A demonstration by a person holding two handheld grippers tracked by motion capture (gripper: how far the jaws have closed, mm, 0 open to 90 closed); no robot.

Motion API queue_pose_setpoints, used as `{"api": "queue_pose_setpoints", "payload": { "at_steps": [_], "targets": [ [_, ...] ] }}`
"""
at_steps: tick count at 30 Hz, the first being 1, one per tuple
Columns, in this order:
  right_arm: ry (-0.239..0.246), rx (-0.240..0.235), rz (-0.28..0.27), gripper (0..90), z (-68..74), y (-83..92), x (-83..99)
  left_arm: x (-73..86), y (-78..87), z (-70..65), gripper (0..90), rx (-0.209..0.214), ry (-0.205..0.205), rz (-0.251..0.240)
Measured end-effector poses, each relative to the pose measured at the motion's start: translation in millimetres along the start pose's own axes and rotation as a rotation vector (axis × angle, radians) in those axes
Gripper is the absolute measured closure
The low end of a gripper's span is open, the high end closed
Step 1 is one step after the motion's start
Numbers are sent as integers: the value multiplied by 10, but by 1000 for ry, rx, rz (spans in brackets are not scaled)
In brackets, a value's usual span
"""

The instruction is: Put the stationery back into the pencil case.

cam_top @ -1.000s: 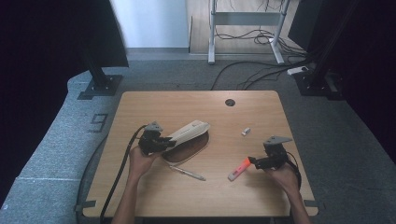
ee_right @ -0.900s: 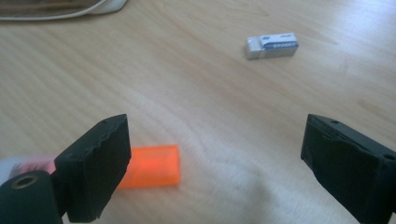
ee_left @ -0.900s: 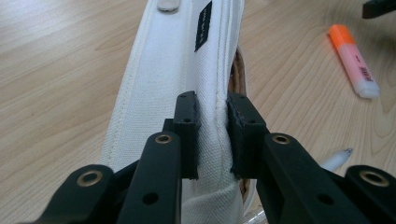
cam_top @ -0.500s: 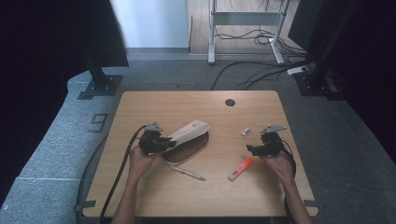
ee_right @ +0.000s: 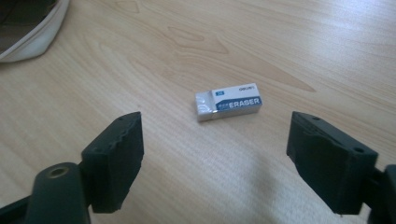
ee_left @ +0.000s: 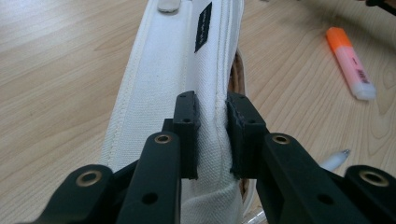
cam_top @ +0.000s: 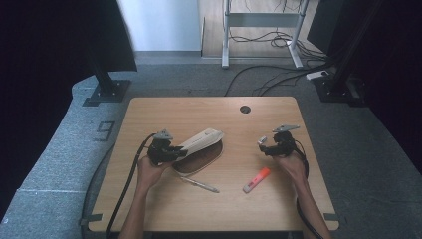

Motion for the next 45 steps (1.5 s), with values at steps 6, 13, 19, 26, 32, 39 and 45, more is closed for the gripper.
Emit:
{"api": "queue_pose_setpoints", "payload": {
  "at_steps": [6,13,19,26,32,39,45],
  "targets": [
    [7,1,5,278,-36,-96,-82,1,-2,-4,749,-2,-2,0],
    [28,12,19,340,-66,-187,-137,-2,0,-2,750,3,3,-5],
    [43,28,34,377,-110,-249,-162,-3,-6,-4,750,2,2,-5],
    [51,3,42,451,-115,-316,-144,-1,-10,-10,748,1,-3,-2],
    [22,12,30,471,-115,-302,-120,-2,-10,-9,748,1,-2,-3],
    [-13,-7,3,472,-108,-201,-114,-1,-11,-6,749,3,1,-8],
    [12,-22,-6,472,7,-76,-124,-1,-6,-8,750,0,0,-8]
  ]
}}
Point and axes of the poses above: each handheld gripper's, and its own axes: y roughly backward along the jaws, x roughly out of its underside, z roughly to its left, the point moved 7 cm from there along -y, roughly forward along the jaws, and after that the axes turned 14 degrees about z, right-handed, at the moved point
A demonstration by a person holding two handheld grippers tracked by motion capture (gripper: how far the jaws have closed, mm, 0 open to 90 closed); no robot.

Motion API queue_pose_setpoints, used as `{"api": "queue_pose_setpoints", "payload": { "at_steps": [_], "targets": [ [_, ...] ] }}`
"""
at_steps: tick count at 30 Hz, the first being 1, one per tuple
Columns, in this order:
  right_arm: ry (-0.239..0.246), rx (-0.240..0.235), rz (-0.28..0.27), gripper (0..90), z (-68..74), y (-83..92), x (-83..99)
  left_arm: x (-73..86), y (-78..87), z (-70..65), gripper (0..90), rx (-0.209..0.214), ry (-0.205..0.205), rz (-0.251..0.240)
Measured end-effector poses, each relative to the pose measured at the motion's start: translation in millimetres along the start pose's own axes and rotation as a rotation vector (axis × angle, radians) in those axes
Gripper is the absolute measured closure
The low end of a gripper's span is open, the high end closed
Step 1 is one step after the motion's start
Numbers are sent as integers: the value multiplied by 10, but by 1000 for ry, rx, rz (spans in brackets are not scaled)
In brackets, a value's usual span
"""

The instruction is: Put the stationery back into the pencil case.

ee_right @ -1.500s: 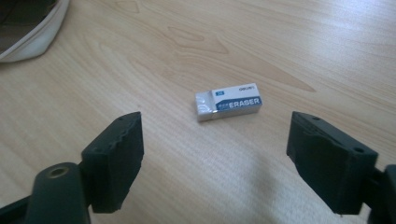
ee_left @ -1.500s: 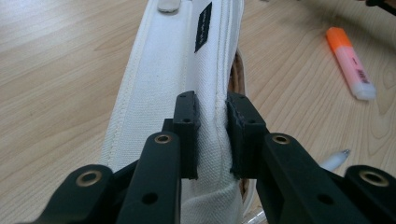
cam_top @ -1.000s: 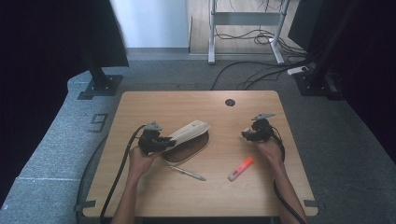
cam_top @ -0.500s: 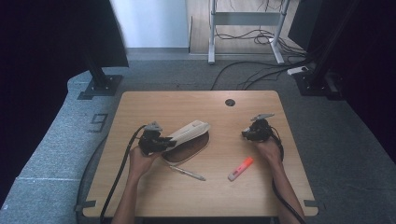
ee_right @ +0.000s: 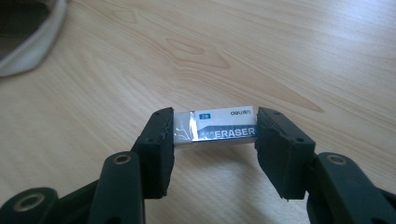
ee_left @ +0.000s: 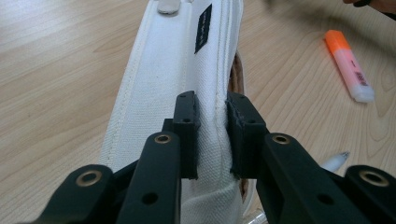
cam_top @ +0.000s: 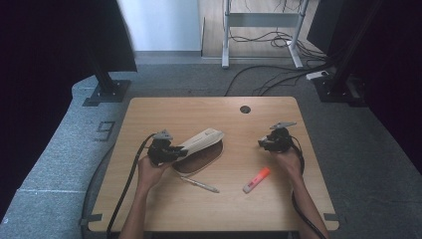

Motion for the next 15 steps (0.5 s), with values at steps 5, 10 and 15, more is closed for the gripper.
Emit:
{"api": "queue_pose_setpoints", "payload": {
  "at_steps": [5,10,15],
  "targets": [
    [24,-25,-4,472,132,67,-21,0,3,0,750,-2,0,-2],
    [48,-62,-15,473,275,110,-57,0,4,-3,750,-1,0,-3],
    [71,-96,-25,473,412,130,-112,1,6,-6,750,1,-1,-2]
  ]
}}
Point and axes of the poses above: each handheld gripper's, and its own axes: y roughly backward along the jaws, x roughly out of its underside, z roughly to its left, the point moved 7 cm from there along -y, roughly forward along the jaws, and after that the axes turned 14 degrees about z, right-handed, at the moved point
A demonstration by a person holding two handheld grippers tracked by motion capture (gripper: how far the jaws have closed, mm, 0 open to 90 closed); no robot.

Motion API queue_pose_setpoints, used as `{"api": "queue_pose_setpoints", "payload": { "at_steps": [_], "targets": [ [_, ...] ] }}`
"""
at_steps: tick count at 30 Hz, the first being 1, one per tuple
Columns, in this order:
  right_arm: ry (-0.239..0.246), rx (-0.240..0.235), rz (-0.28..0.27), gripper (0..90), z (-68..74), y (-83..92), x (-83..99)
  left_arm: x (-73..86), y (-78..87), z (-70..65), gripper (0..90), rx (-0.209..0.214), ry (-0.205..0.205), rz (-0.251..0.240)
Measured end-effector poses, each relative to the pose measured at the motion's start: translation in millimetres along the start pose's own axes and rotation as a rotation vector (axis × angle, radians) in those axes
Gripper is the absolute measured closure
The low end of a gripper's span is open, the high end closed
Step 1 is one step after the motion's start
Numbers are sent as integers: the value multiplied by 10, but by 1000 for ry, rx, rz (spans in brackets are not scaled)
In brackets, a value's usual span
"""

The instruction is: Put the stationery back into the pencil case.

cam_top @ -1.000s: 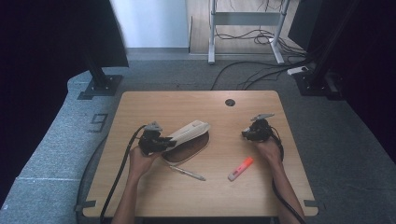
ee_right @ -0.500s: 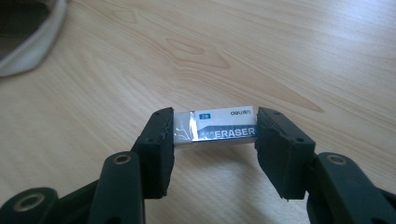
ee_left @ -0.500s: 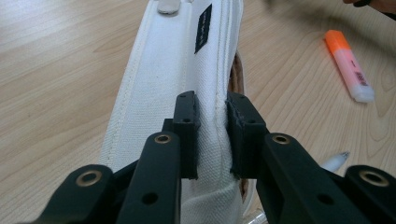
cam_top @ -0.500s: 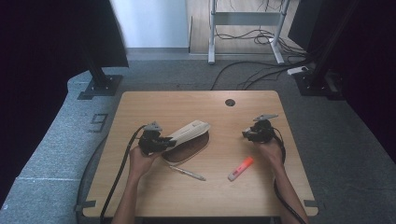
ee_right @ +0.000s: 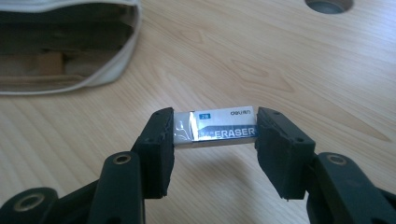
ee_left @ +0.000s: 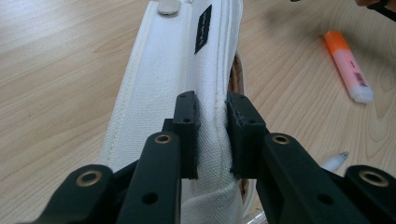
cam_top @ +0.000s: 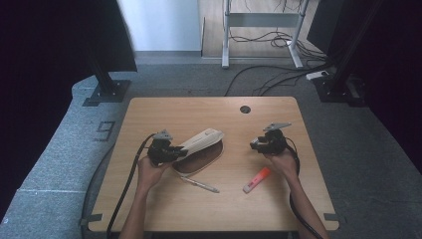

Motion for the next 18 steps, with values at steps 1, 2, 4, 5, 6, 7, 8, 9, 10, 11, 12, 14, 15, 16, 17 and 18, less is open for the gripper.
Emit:
{"api": "queue_pose_setpoints", "payload": {
  "at_steps": [1,2,4,5,6,7,8,9,10,11,12,14,15,16,17,18],
  "targets": [
    [10,1,1,472,26,-1,-14,1,0,-1,750,0,0,0],
    [18,-1,0,472,56,-4,-31,1,1,-2,750,0,-1,1],
    [31,-6,-2,472,111,-10,-60,2,0,-7,749,0,-1,2],
    [41,-10,-3,472,150,-16,-81,3,0,-8,749,0,-1,4],
    [47,-12,-3,472,182,-23,-97,3,0,-9,749,0,-1,4],
    [55,-15,-3,473,214,-32,-113,3,0,-9,749,0,-1,4],
    [63,-17,-4,472,242,-42,-128,3,0,-9,749,-1,-1,4],
    [69,-22,-4,472,272,-54,-144,3,0,-9,749,-2,0,4],
    [74,-25,-5,473,299,-68,-160,3,1,-9,749,-2,0,3],
    [78,-29,-3,473,324,-80,-173,2,2,-9,749,-2,-1,2],
    [83,-32,-4,473,349,-96,-190,1,3,-10,749,-2,0,1],
    [90,-37,-2,473,396,-125,-218,1,7,-9,750,-2,0,0],
    [94,-39,-1,473,418,-139,-231,1,7,-10,750,-1,1,0],
    [99,-40,-2,473,435,-154,-245,0,8,-10,750,-1,1,-1],
    [102,-44,1,473,456,-166,-256,0,9,-9,750,-1,1,-1],
    [107,-43,2,473,469,-179,-269,-1,9,-9,751,-2,1,-2]
  ]
}}
Point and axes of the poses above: each handheld gripper's, and its own axes: y roughly backward along the jaws, x roughly out of its underside, z roughly to its left, the point moved 7 cm from there along -y, roughly forward along the jaws, and after that the axes turned 14 degrees about z, right-handed, at the moved point
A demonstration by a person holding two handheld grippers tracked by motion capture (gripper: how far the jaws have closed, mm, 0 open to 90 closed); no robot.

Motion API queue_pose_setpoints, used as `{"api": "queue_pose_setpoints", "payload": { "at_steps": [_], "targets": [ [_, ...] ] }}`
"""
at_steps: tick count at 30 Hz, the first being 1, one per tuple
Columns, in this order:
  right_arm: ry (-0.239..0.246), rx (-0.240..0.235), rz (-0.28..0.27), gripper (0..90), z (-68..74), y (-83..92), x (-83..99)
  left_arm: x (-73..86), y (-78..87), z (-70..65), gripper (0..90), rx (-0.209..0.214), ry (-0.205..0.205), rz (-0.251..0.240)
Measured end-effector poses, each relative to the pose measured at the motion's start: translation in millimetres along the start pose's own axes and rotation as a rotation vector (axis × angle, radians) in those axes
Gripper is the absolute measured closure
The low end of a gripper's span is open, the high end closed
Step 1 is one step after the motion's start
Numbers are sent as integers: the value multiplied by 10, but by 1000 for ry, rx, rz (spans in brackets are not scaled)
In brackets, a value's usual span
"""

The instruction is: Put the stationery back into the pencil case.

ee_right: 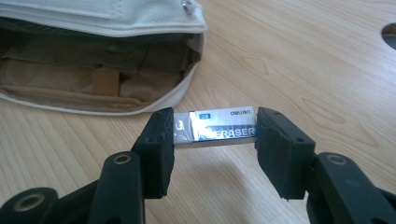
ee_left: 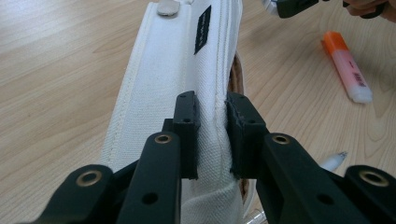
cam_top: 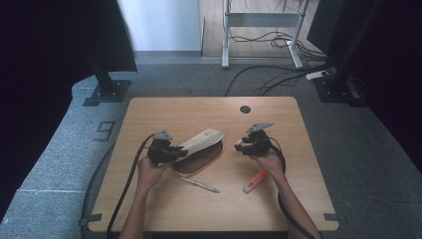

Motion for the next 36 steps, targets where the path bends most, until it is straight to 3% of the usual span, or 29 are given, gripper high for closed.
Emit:
{"api": "queue_pose_setpoints", "payload": {
  "at_steps": [19,36],
  "targets": [
    [51,-27,18,473,307,-298,-279,-7,-9,-9,752,1,-4,-6],
    [55,-42,32,473,409,-534,-412,-9,-2,-8,752,5,-7,-6]
  ]
}}
Point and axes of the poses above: each handheld gripper's, and its own axes: y roughly backward along the jaws, x roughly out of its underside, z roughly to its left, the point moved 7 cm from there along -y, roughly forward along the jaws, and after that the axes turned 14 degrees about z, right-handed, at the moved point
